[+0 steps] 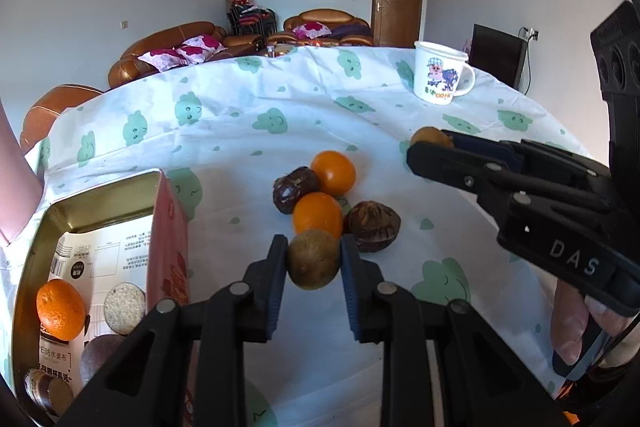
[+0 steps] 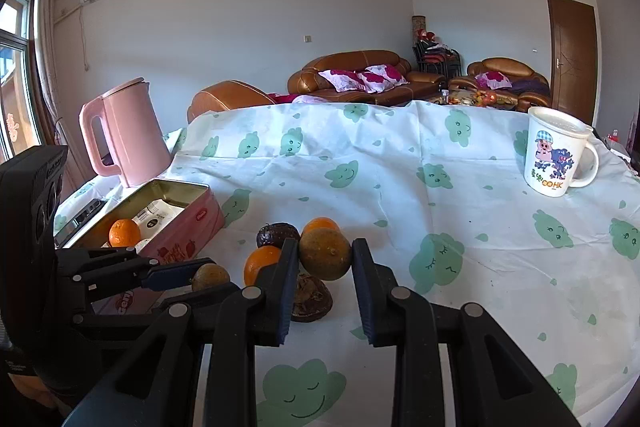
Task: Organize fruits
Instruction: 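Grasp a brown round fruit with the right tool while the left tool grasps another, then carry the brown fruit into the tin and open the left tool while the right tool carries its fruit over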
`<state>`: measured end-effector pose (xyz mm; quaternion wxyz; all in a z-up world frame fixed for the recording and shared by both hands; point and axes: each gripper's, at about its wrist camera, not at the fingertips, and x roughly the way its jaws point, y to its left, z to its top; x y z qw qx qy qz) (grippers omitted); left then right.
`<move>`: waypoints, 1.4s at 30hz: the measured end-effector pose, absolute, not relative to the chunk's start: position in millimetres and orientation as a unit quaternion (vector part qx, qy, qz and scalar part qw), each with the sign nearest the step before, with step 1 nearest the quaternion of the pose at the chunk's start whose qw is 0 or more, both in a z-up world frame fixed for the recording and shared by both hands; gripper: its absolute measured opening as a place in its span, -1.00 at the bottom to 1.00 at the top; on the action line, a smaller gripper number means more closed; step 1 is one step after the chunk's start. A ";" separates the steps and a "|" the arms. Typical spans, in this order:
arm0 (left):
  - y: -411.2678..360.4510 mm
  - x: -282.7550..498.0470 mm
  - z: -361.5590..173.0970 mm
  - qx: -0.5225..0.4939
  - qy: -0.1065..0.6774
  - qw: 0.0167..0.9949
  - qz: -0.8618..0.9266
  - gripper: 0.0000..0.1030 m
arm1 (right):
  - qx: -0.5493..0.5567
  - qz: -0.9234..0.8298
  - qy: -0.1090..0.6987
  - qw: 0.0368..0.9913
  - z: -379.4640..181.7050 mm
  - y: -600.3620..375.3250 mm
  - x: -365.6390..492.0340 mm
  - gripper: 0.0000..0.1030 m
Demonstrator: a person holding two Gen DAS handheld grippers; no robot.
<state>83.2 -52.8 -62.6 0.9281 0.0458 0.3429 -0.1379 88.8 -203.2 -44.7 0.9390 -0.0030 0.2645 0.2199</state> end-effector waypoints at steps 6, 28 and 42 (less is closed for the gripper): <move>-47.8 76.0 -54.3 0.042 0.309 0.942 -0.123 -0.46 | -0.004 0.233 0.241 0.942 -40.5 -204.2 80.9 -0.44; -35.9 55.4 -42.8 0.028 0.239 0.966 -0.093 -0.46 | -0.011 0.246 0.193 0.950 -32.7 -205.1 62.9 -0.44; -32.4 42.4 -36.4 0.024 0.201 0.976 -0.081 -0.46 | -0.018 0.247 0.168 0.954 -28.7 -203.6 52.8 -0.44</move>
